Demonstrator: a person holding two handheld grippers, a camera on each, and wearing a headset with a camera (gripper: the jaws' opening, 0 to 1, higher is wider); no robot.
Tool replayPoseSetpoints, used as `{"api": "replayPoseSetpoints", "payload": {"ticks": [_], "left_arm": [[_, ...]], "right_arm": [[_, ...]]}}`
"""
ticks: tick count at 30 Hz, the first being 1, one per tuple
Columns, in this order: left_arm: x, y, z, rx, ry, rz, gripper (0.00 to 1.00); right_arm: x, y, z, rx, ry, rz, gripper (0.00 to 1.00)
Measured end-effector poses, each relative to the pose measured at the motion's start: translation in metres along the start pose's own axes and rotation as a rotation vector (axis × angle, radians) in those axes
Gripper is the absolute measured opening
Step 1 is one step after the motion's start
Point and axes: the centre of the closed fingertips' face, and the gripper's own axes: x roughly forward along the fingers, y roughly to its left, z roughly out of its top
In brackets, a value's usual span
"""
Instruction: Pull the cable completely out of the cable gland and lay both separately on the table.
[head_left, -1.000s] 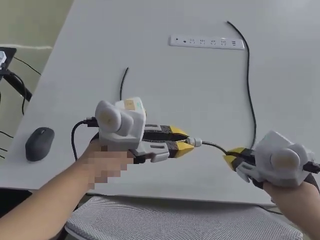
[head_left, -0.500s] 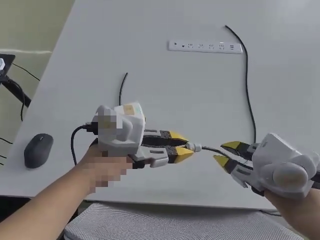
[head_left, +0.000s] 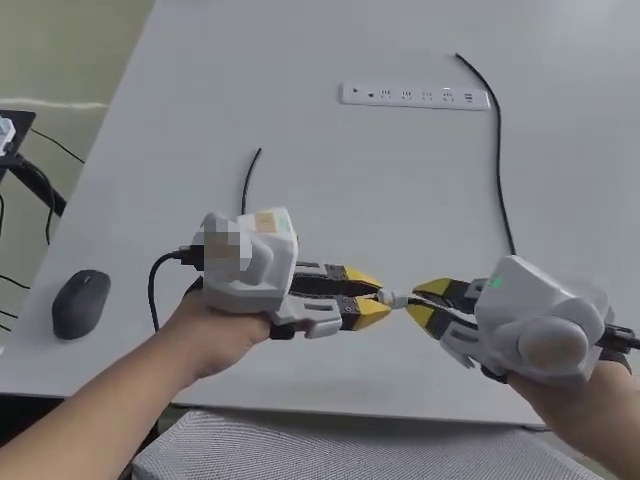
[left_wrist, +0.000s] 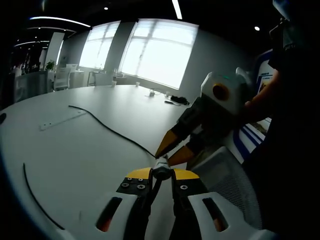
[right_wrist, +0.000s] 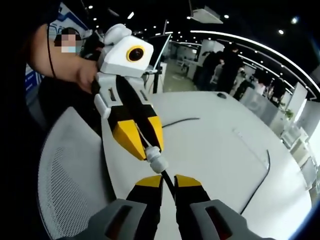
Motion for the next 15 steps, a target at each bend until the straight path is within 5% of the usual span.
{"api": "replayPoseSetpoints", "payload": {"ticks": [15], "left_arm": [[0.0011,-0.0016,-0.0032,0.000,0.008,-0.004,0.14]], "right_arm": [[0.0017,0.0033,-0.0053,-0.029,0.022,-0.017,0.00]]}}
